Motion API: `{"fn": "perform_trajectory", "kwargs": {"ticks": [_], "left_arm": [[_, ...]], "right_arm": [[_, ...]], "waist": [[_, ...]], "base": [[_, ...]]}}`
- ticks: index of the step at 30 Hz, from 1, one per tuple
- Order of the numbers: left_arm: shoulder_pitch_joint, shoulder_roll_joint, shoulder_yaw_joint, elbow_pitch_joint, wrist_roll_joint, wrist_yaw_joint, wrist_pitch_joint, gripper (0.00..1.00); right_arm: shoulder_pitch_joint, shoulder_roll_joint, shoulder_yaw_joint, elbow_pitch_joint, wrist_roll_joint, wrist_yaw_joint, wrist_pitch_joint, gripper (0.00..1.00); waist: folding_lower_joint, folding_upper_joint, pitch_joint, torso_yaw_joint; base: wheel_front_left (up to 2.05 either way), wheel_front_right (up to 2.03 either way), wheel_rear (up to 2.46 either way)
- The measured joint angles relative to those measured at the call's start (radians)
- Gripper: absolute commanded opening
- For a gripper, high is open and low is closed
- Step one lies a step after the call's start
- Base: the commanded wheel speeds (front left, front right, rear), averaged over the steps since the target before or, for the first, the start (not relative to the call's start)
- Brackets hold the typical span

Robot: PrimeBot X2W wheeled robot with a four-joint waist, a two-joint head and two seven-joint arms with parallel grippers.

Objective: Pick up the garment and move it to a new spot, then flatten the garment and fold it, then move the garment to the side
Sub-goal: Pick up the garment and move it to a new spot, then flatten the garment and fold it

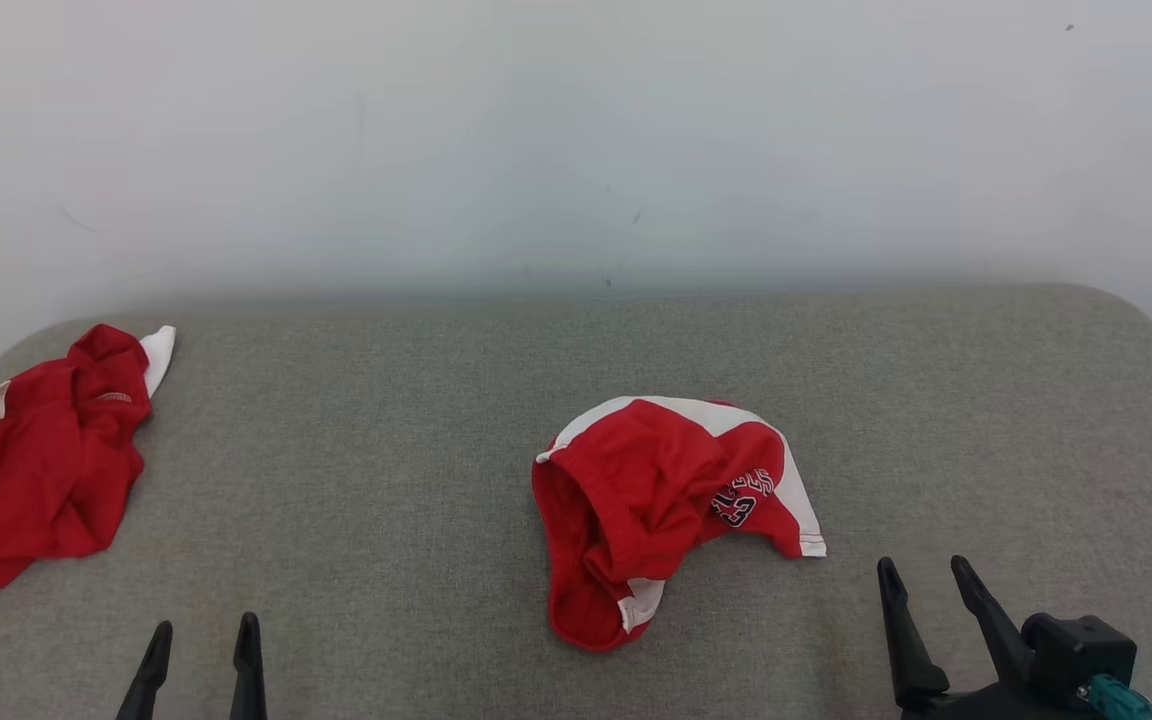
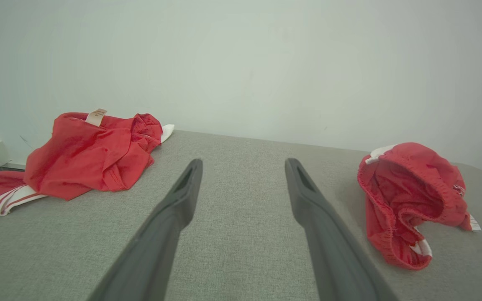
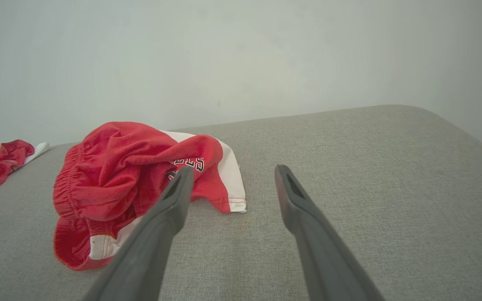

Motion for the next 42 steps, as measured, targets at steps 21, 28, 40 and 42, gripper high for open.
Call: {"fn": "perform_trajectory", "kwargs": {"ticks": [21,28,40,42], "left_arm": [[0.037,-0.019,0.058,0.010,-0.001,-0.065,-0.050,1.00],[0.037,-0.021,0.044,0.009,0.000,-0.063,-0.042,1.00],[-0.044,-0.056,-0.009,0.011,-0.091,-0.106,0.103,1.00],[-0.107,-0.085,-0.012,0.037,-0.159,-0.119,0.166,1.00]], "right_arm": [[0.001,0.000,0.021,-0.003,-0.001,0.000,0.006,1.00],[0.001,-0.001,0.023,-0.005,0.000,0.000,0.012,1.00],[-0.002,-0.001,0.052,-0.007,0.002,0.000,0.025,1.00],[-0.004,0.000,0.056,-0.008,0.002,0.000,0.029,1.00]], "waist": [[0.0000,0.0000,0.008,0.025],[0.0000,0.0000,0.012,0.029],[0.0000,0.0000,0.023,-0.013],[0.0000,0.0000,0.027,-0.031]], "base": [[0.00,0.00,0.00],[0.00,0.00,0.00],[0.00,0.00,0.00],[0.00,0.00,0.00]]}}
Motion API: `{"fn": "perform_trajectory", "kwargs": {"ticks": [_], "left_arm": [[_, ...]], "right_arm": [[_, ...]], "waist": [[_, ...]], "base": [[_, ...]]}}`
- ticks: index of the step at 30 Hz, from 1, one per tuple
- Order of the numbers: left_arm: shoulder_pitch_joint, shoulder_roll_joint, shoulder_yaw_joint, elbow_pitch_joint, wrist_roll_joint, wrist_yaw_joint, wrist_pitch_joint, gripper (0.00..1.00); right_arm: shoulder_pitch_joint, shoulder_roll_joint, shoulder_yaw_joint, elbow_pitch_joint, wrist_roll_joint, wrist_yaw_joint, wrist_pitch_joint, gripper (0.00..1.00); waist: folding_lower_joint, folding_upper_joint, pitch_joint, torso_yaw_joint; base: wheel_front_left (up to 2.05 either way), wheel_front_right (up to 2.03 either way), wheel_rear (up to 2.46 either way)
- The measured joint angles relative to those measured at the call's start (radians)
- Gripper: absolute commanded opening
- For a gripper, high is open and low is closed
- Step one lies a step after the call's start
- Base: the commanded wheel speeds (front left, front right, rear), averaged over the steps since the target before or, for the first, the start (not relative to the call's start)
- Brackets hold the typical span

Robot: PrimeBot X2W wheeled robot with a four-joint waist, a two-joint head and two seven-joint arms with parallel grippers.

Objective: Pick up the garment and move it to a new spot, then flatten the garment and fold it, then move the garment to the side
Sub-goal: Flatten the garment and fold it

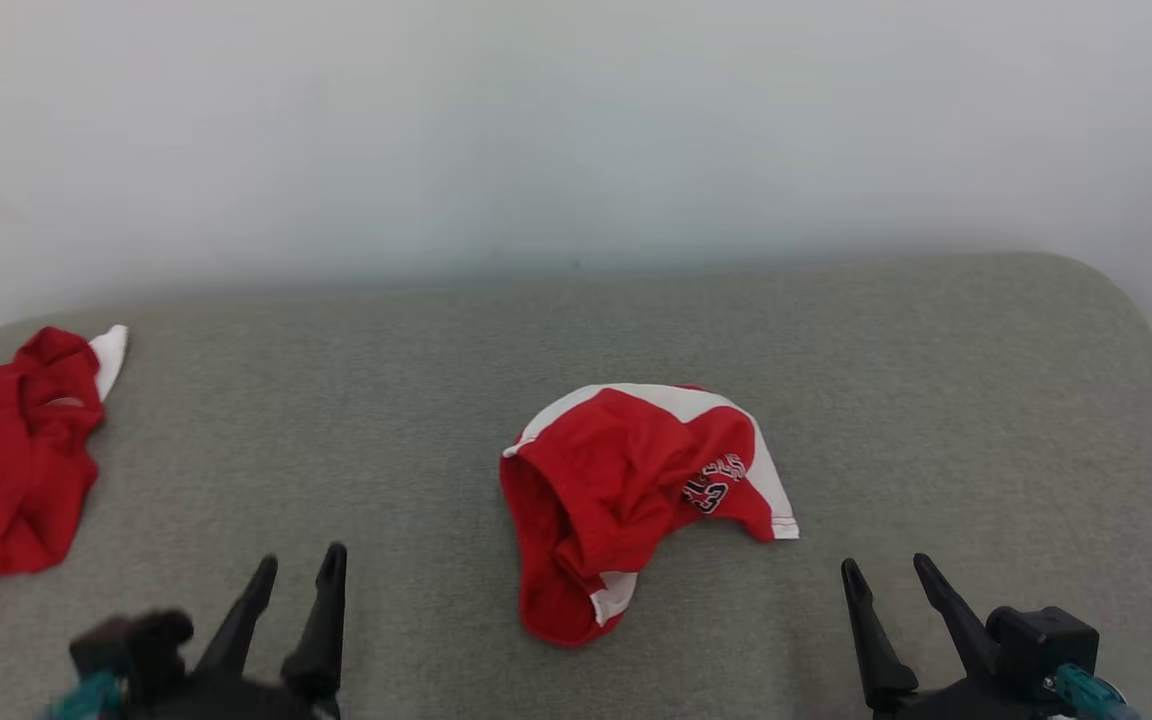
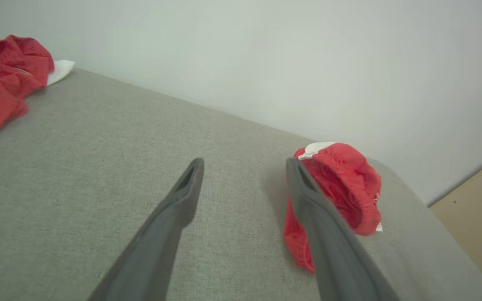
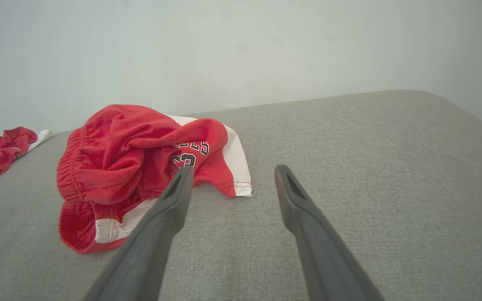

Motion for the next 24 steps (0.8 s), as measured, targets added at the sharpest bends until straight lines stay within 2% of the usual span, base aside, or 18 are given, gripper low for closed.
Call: {"fn": "perform_trajectory", "kwargs": {"ticks": [4,7,10,16,24], "left_arm": [[-0.150,-0.004,-0.009,0.097,-0.078,-0.017,0.132,1.00],[-0.245,-0.028,-0.022,0.176,-0.116,-0.016,0.210,1.00],[-0.318,-0.063,-0.027,0.283,-0.173,0.009,0.312,1.00],[-0.398,-0.077,-0.022,0.381,-0.190,0.029,0.330,1.00],[-0.456,-0.093,-0.023,0.466,-0.194,0.028,0.325,1.00]], "right_arm": [[-0.015,-0.001,0.008,0.000,0.001,0.000,0.003,1.00],[-0.017,-0.002,0.019,0.004,0.002,0.000,0.005,1.00],[-0.019,-0.002,0.023,0.004,0.002,0.000,0.007,1.00],[-0.020,-0.003,0.026,0.007,0.003,0.000,0.003,1.00],[-0.023,-0.004,0.035,0.014,0.007,0.000,-0.005,1.00]], "waist": [[0.0000,0.0000,0.010,-0.042],[0.0000,0.0000,0.018,-0.079],[0.0001,0.0000,0.027,-0.135],[0.0001,0.0000,0.041,-0.221],[0.0001,0.0001,0.060,-0.304]], "base": [[0.00,0.00,0.00],[0.00,0.00,0.00],[0.00,0.00,0.00],[0.00,0.00,0.00],[0.00,0.00,0.00]]}}
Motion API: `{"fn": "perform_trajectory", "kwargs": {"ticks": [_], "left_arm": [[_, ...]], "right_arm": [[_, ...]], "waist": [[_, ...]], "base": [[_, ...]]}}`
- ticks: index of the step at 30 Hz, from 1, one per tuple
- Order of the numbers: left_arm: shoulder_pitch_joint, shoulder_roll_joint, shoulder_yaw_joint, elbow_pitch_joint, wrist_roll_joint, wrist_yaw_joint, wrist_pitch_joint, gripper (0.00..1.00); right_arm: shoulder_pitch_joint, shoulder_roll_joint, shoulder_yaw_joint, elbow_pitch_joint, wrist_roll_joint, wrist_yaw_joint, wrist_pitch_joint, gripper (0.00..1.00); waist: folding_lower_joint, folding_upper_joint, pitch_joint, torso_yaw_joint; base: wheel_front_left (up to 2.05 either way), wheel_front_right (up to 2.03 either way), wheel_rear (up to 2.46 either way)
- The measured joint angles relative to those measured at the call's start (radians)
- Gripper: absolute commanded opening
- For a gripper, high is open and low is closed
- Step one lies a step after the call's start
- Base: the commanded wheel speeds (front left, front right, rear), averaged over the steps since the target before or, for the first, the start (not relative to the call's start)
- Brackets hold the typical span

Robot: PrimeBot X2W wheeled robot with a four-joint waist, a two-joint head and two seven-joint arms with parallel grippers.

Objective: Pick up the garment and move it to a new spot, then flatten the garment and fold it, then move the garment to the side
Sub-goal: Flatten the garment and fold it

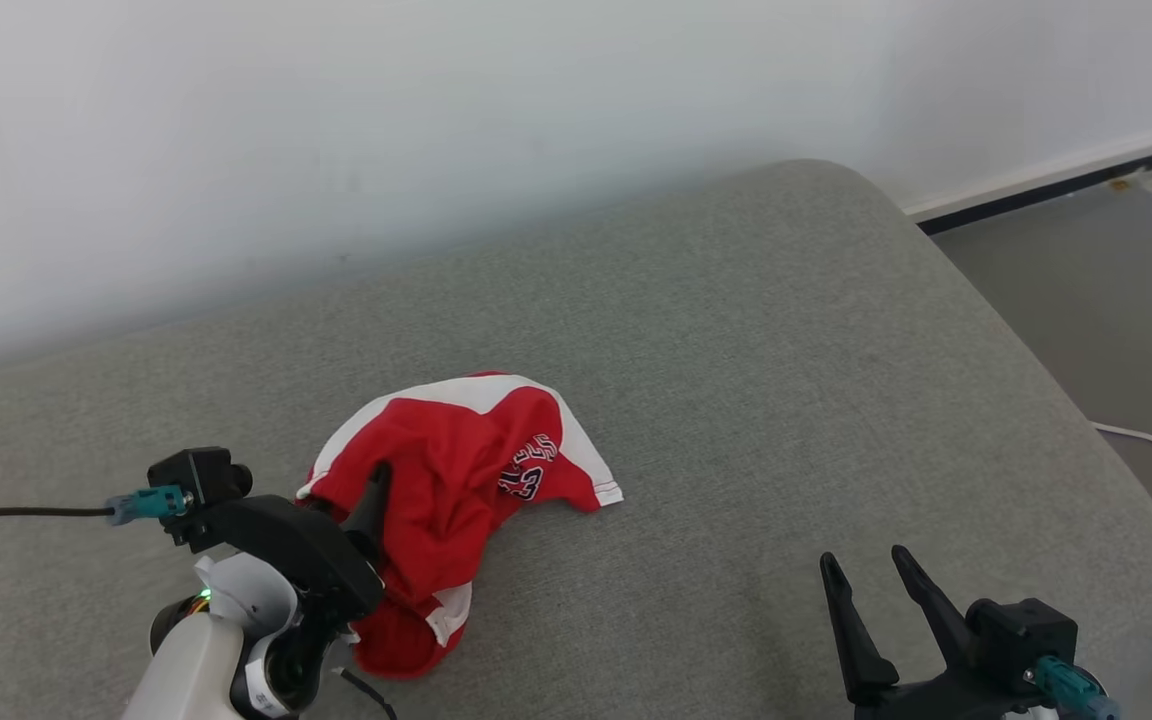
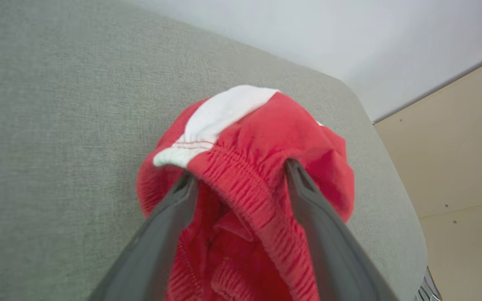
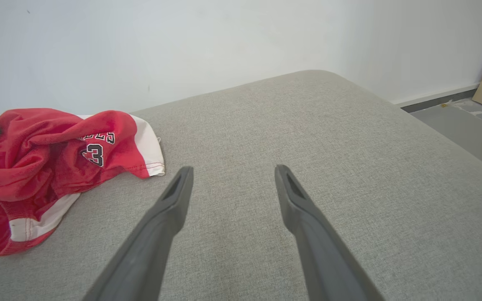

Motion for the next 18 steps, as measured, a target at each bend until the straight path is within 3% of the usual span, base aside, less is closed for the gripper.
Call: {"fn": "perform_trajectory", "kwargs": {"ticks": [1,2,4,8,12,18], "left_arm": [[-0.003,-0.001,0.001,0.009,0.000,0.000,-0.007,1.00],[-0.007,-0.001,-0.002,0.019,0.003,0.000,-0.013,0.78],[-0.018,0.000,-0.001,0.026,0.017,0.000,-0.045,0.00],[-0.043,0.017,-0.007,0.030,0.073,-0.001,-0.137,0.00],[-0.113,0.031,-0.071,0.017,0.157,-0.049,-0.199,0.00],[-0.312,-0.031,-0.179,-0.016,0.248,-0.118,-0.269,0.00]], "right_arm": [[-0.004,0.000,0.001,0.001,0.000,0.000,0.000,1.00],[-0.008,0.000,0.002,0.001,0.000,0.000,-0.001,1.00],[-0.013,0.000,0.001,0.001,0.000,0.000,-0.001,1.00],[-0.012,0.000,-0.001,0.002,0.000,0.000,-0.001,1.00],[-0.012,0.000,-0.006,0.002,0.000,0.000,-0.002,1.00],[-0.020,0.001,0.004,0.016,0.000,0.000,-0.005,1.00]], "waist": [[0.0000,0.0000,0.002,-0.006],[0.0000,0.0000,0.004,-0.011],[0.0000,0.0000,0.008,-0.019],[0.0000,0.0000,0.008,-0.020],[0.0000,0.0000,0.004,-0.010],[0.0000,0.0000,-0.006,0.006]], "base": [[0.00,0.00,0.00],[0.00,0.00,0.00],[0.00,0.00,0.00],[0.00,0.00,0.00],[0.00,0.00,0.00],[0.00,0.00,0.00]]}}
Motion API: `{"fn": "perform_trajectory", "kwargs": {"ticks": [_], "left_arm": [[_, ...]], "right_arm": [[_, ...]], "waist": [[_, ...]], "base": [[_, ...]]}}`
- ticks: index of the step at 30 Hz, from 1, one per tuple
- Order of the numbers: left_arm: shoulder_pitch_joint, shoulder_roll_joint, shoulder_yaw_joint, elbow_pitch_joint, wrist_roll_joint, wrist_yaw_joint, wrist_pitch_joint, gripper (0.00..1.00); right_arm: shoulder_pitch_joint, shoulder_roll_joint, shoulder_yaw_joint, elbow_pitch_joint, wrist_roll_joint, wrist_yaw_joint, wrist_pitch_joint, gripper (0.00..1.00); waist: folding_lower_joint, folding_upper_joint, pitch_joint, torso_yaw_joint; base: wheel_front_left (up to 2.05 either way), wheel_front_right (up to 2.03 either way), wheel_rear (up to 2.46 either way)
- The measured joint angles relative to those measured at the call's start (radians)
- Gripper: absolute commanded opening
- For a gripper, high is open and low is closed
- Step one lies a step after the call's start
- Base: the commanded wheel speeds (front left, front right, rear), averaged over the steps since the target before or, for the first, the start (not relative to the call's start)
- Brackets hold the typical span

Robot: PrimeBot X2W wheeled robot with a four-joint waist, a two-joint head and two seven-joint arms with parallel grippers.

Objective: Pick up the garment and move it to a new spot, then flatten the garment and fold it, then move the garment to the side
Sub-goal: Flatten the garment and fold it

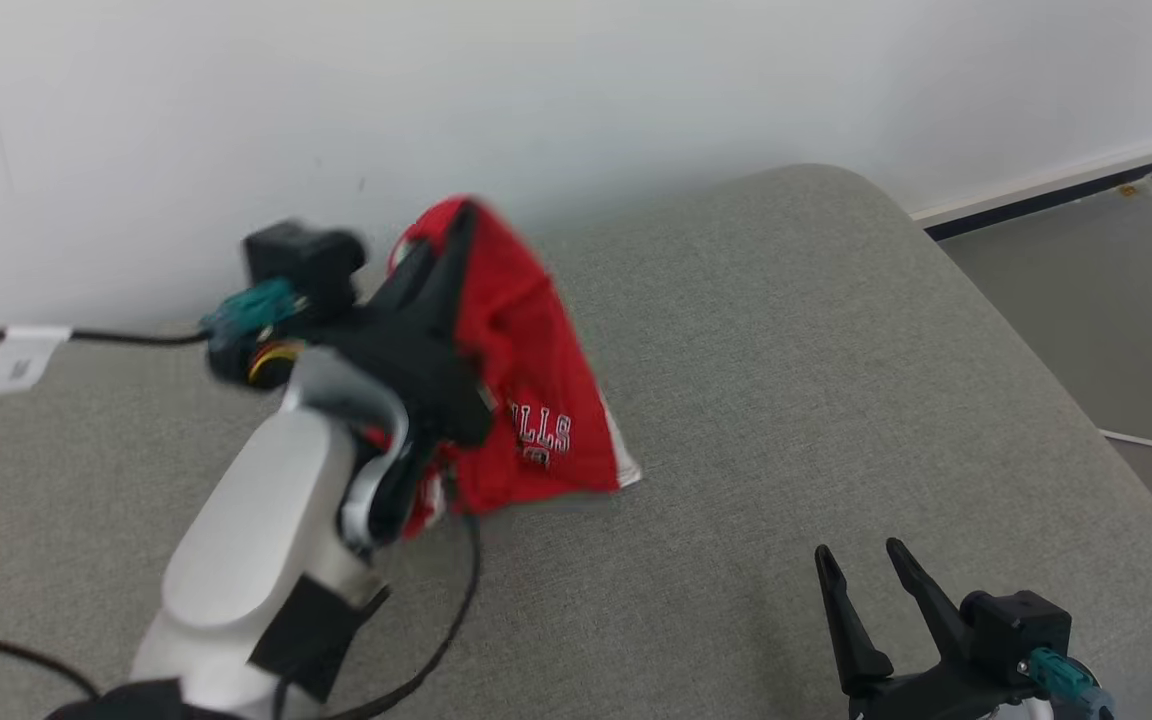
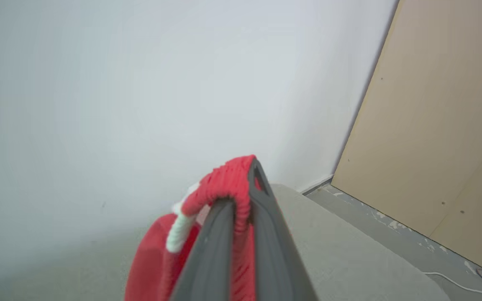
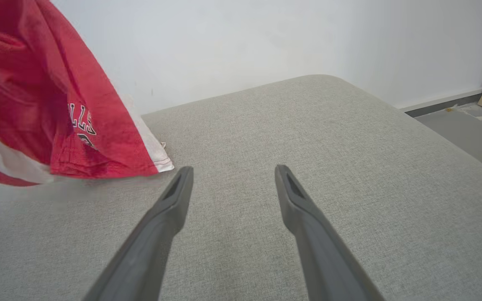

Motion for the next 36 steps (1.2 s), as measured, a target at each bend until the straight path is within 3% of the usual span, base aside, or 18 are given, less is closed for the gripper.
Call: {"fn": "perform_trajectory", "kwargs": {"ticks": [5,8,12,18,22,25,26,27,32,36], "left_arm": [[-0.097,-0.046,-0.090,-0.036,0.034,-0.033,-0.041,0.00],[-0.072,-0.040,-0.151,-0.060,0.033,-0.041,-0.017,0.00],[0.097,0.050,-0.264,-0.089,0.039,-0.050,0.060,0.00],[0.330,0.214,-0.350,-0.209,0.007,-0.050,0.106,0.00],[0.407,0.278,-0.391,-0.287,-0.007,-0.055,0.122,0.00],[0.441,0.292,-0.399,-0.295,-0.009,-0.043,0.128,0.00],[0.453,0.290,-0.400,-0.291,-0.017,-0.037,0.131,0.59],[0.466,0.286,-0.401,-0.286,-0.024,-0.025,0.140,1.00],[0.499,0.265,-0.383,-0.286,-0.085,-0.003,0.157,1.00],[0.514,0.284,-0.342,-0.319,-0.148,-0.001,0.162,1.00]], "right_arm": [[-0.006,0.001,-0.009,0.006,0.001,0.000,-0.009,1.00],[0.013,0.001,-0.020,0.005,0.001,0.000,-0.013,1.00],[0.021,0.001,-0.026,-0.001,0.006,0.000,-0.012,1.00],[0.026,0.001,-0.038,-0.019,0.005,0.000,-0.004,1.00],[0.025,0.002,-0.038,-0.022,0.004,0.000,0.002,1.00],[0.024,0.002,-0.036,-0.022,0.004,0.000,0.005,1.00],[0.023,0.002,-0.036,-0.021,0.004,0.000,0.006,1.00],[0.023,0.002,-0.035,-0.021,0.004,0.000,0.008,1.00],[0.023,0.002,-0.042,-0.021,0.003,0.000,0.026,1.00],[0.024,-0.009,-0.056,-0.030,-0.001,0.000,0.044,1.00]], "waist": [[0.0000,0.0000,-0.009,0.010],[-0.0001,0.0000,-0.010,0.029],[-0.0001,0.0000,-0.008,0.067],[-0.0001,0.0000,0.005,0.146],[-0.0001,0.0000,0.013,0.208],[-0.0001,0.0000,0.017,0.253],[-0.0001,0.0000,0.018,0.267],[-0.0002,0.0000,0.018,0.279],[-0.0001,0.0000,0.018,0.325],[-0.0001,0.0000,0.011,0.332]], "base": [[0.00,0.00,0.00],[0.00,0.00,0.00],[0.00,0.00,0.00],[0.00,0.00,0.00],[0.00,0.00,0.00],[0.00,0.00,0.00],[0.00,0.00,0.00],[0.00,0.00,0.00],[0.00,0.00,0.00],[0.00,0.00,0.00]]}}
